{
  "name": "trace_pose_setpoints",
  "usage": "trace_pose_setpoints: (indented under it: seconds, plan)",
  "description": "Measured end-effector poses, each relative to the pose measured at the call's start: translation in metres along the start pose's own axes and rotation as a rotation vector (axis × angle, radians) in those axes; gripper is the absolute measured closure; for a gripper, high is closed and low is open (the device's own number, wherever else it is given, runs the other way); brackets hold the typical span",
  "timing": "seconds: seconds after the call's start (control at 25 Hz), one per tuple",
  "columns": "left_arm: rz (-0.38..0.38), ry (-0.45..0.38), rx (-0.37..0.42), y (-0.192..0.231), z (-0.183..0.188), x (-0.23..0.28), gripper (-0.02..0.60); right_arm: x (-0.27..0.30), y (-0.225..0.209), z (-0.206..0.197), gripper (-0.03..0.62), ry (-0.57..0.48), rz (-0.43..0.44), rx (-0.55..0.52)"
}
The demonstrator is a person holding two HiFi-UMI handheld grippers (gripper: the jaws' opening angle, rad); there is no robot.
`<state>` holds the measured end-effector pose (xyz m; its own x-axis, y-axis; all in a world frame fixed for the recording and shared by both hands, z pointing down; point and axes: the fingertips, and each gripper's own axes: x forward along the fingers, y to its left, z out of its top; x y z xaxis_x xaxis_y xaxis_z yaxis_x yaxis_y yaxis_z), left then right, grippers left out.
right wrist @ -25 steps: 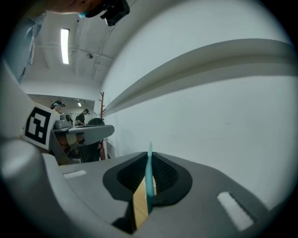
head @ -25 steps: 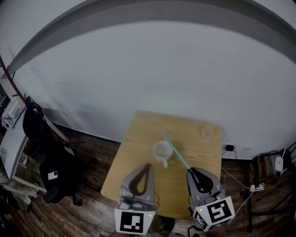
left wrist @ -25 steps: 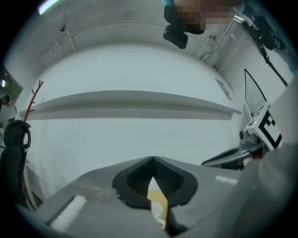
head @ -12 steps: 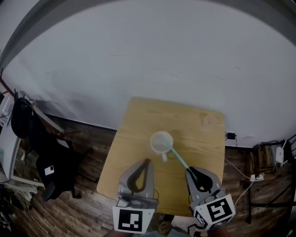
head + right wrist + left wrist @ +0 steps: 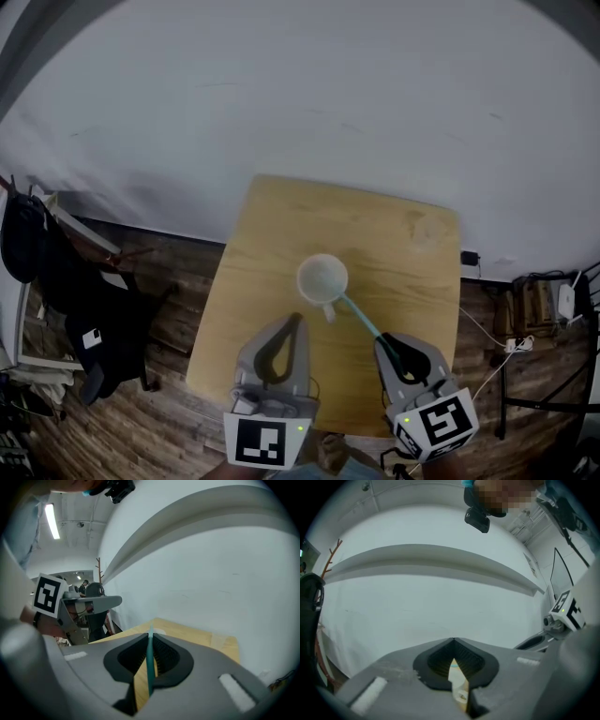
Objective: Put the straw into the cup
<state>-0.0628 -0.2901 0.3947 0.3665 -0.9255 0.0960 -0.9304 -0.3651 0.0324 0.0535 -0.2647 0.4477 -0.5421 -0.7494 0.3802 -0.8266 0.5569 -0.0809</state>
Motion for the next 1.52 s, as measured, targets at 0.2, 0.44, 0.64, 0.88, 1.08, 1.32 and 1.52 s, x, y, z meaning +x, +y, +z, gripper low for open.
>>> trace_pose_setpoints:
  seconds: [0.2, 0.44, 0.64, 0.88, 1.08, 1.32, 1.52]
  plan:
    - [0.003, 0.011, -0.007, 0.005, -0.007, 0.011, 0.565, 0.010, -0.004, -0.006, 0.556, 0.025, 0.013, -0.004]
    - [-0.003, 0.027, -0.016, 0.008, -0.014, 0.019, 0.565, 0.020, -0.005, -0.009, 0.554, 0.055, 0.021, -0.001]
    - [-0.004, 0.032, -0.018, 0.012, -0.017, 0.025, 0.565, 0.028, -0.007, -0.013, 0.553, 0.085, 0.027, 0.002]
    - [-0.004, 0.039, -0.021, 0.018, -0.019, 0.031, 0.565, 0.039, -0.010, -0.012, 0.553, 0.092, 0.035, 0.001]
    - [-0.006, 0.054, -0.021, 0.022, -0.023, 0.034, 0.565, 0.048, -0.009, -0.014, 0.551, 0.111, 0.047, -0.002]
    - [-0.012, 0.059, -0.025, 0.024, -0.027, 0.040, 0.565, 0.053, -0.011, -0.016, 0.542, 0.117, 0.045, 0.002]
    - [-0.015, 0.060, -0.027, 0.025, -0.027, 0.042, 0.565, 0.057, -0.012, -0.015, 0.516, 0.114, 0.046, 0.001]
